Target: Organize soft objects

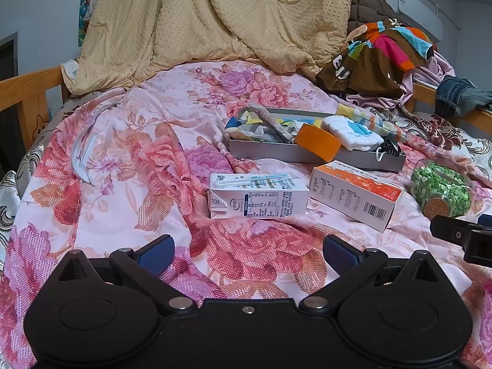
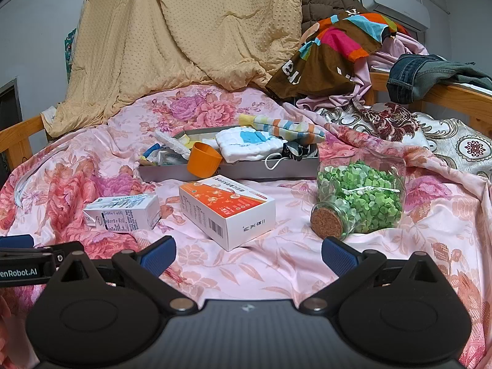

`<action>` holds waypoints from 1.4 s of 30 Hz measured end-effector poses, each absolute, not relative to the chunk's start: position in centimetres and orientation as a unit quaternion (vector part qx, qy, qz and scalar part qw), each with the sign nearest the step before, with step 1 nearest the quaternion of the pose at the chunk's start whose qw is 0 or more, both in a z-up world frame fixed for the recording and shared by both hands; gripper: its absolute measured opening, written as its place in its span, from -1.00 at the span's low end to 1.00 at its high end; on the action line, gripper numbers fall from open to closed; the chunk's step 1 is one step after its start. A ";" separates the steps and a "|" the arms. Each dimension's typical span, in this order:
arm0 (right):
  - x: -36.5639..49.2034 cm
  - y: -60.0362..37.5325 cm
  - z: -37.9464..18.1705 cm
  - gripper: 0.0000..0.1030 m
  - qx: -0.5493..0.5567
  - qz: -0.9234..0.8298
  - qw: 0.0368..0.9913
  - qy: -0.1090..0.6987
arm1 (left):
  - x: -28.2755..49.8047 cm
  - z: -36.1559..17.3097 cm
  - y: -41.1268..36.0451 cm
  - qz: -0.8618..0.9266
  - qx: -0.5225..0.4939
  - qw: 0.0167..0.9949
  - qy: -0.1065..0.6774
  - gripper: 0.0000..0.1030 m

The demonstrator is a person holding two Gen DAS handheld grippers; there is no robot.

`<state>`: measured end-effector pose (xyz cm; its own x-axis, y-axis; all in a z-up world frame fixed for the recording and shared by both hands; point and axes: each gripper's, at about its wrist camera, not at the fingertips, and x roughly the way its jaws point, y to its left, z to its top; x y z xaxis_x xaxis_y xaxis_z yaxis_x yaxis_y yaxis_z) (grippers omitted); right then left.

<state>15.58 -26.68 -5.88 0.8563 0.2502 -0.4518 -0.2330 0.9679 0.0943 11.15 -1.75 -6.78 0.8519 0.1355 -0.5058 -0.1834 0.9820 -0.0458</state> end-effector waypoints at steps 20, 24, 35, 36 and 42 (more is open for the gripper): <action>15.6 -26.7 -5.9 0.99 0.018 0.125 0.963 0.238 | 11.2 -6.7 -1.7 0.083 -0.047 0.961 0.261 0.98; 15.6 -26.7 -5.9 0.99 0.018 0.125 0.963 0.238 | 11.1 -7.1 -1.7 0.083 -0.048 0.960 0.263 0.98; 15.6 -26.7 -5.9 0.99 0.018 0.125 0.963 0.238 | 11.1 -7.2 -1.7 0.083 -0.048 0.960 0.264 0.98; 15.6 -26.7 -5.8 0.99 0.018 0.125 0.963 0.239 | 11.1 -7.1 -1.7 0.083 -0.048 0.960 0.263 0.98; 15.6 -26.7 -5.8 0.99 0.018 0.125 0.963 0.239 | 11.1 -7.1 -1.6 0.084 -0.048 0.960 0.264 0.98</action>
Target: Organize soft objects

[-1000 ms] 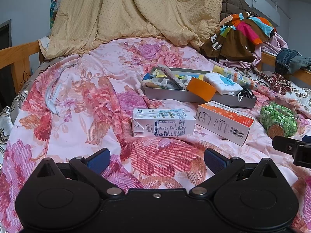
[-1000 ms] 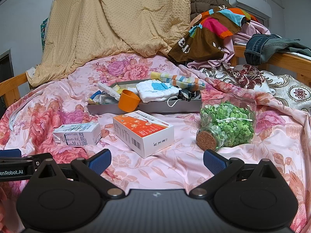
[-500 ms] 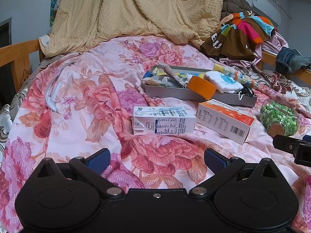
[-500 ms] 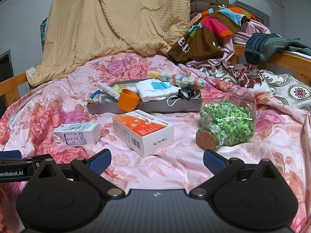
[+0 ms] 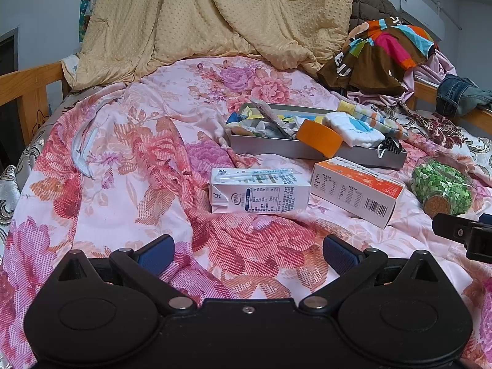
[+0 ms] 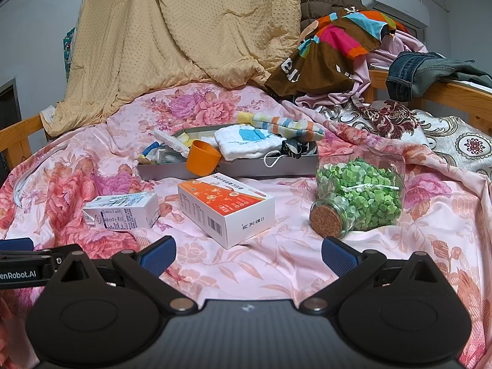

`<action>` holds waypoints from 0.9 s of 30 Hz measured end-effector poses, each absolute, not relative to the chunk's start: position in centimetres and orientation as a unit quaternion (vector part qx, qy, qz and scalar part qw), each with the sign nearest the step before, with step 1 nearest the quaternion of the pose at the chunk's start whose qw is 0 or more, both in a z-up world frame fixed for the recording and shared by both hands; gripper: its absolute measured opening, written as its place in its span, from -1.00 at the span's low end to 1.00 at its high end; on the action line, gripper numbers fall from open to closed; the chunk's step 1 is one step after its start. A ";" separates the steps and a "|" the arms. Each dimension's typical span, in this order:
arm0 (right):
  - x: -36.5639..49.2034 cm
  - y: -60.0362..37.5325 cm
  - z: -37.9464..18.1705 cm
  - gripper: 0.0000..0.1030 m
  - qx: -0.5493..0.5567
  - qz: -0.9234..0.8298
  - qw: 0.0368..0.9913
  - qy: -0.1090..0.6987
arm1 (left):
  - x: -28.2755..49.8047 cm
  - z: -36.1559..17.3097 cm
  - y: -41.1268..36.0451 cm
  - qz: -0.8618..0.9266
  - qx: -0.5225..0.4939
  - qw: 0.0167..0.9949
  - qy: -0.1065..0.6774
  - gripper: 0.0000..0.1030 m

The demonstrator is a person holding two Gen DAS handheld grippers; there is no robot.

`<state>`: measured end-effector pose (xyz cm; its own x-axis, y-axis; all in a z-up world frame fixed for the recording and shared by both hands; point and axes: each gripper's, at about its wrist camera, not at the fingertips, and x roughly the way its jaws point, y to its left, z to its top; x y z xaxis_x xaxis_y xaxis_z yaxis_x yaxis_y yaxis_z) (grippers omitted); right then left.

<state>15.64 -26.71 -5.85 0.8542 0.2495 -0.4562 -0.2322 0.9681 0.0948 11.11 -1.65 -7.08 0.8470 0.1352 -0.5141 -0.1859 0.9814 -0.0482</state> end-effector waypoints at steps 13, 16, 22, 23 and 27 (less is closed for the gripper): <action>15.6 -27.0 -6.3 0.99 0.021 0.123 0.961 0.246 | 11.6 -7.3 -1.6 0.088 -0.054 0.951 0.293 0.98; 15.7 -26.9 -6.2 0.99 0.023 0.121 0.961 0.249 | 11.6 -7.4 -1.5 0.080 -0.064 0.949 0.297 0.98; 15.7 -27.0 -6.1 0.99 0.025 0.120 0.960 0.252 | 11.6 -7.5 -1.5 0.079 -0.067 0.948 0.302 0.98; 15.7 -27.0 -6.1 0.99 0.024 0.120 0.960 0.252 | 11.6 -7.5 -1.6 0.079 -0.067 0.948 0.302 0.98; 15.7 -26.9 -6.1 0.99 0.025 0.121 0.960 0.252 | 11.6 -7.5 -1.5 0.079 -0.068 0.948 0.302 0.98</action>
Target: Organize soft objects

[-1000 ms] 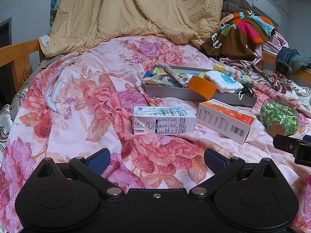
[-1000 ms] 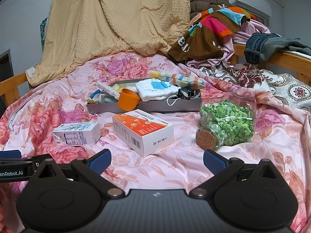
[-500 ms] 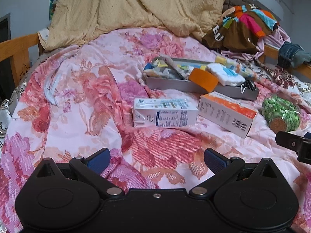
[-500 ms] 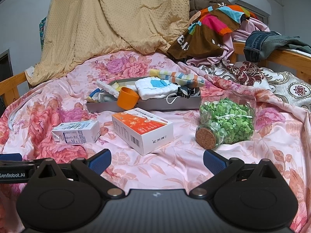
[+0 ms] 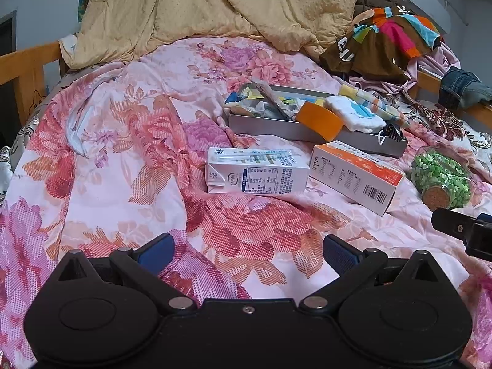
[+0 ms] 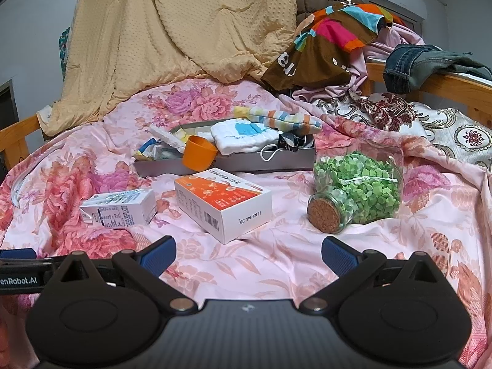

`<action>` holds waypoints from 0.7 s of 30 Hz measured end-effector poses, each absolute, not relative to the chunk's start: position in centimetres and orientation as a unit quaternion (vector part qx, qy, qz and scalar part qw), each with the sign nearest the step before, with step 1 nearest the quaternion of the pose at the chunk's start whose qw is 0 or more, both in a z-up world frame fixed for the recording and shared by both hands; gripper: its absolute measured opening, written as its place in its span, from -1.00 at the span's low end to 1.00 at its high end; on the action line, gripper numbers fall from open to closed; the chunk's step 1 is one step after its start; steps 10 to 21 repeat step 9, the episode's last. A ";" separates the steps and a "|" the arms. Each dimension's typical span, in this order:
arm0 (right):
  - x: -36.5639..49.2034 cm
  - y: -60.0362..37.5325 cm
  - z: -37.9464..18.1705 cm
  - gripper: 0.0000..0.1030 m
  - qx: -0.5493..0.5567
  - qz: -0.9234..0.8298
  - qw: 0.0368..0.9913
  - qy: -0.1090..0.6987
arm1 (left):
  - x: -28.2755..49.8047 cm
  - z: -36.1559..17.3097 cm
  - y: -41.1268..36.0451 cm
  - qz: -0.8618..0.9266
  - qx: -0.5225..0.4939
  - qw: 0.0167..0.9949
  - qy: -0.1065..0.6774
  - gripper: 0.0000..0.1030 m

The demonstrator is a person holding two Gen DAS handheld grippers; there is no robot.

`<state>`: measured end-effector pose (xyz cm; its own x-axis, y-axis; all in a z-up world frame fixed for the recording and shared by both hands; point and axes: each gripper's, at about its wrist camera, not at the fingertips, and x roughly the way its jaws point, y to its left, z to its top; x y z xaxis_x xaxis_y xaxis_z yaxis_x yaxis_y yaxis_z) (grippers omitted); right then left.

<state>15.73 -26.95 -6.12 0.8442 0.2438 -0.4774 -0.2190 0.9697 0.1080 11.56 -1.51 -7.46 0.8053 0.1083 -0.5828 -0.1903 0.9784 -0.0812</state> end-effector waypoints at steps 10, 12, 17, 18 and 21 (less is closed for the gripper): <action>15.7 -26.9 -6.2 0.99 0.024 0.121 0.959 0.253 | 11.5 -7.4 -1.5 0.078 -0.068 0.948 0.301 0.98; 15.7 -26.9 -6.2 0.99 0.024 0.121 0.959 0.253 | 11.5 -7.4 -1.5 0.078 -0.068 0.948 0.301 0.98; 15.7 -26.9 -6.2 0.99 0.024 0.121 0.959 0.253 | 11.5 -7.4 -1.5 0.078 -0.068 0.948 0.301 0.98; 15.7 -26.9 -6.2 0.99 0.024 0.121 0.959 0.253 | 11.5 -7.4 -1.5 0.078 -0.068 0.948 0.301 0.98; 15.7 -26.9 -6.2 0.99 0.024 0.121 0.959 0.253 | 11.5 -7.4 -1.5 0.078 -0.068 0.948 0.301 0.98</action>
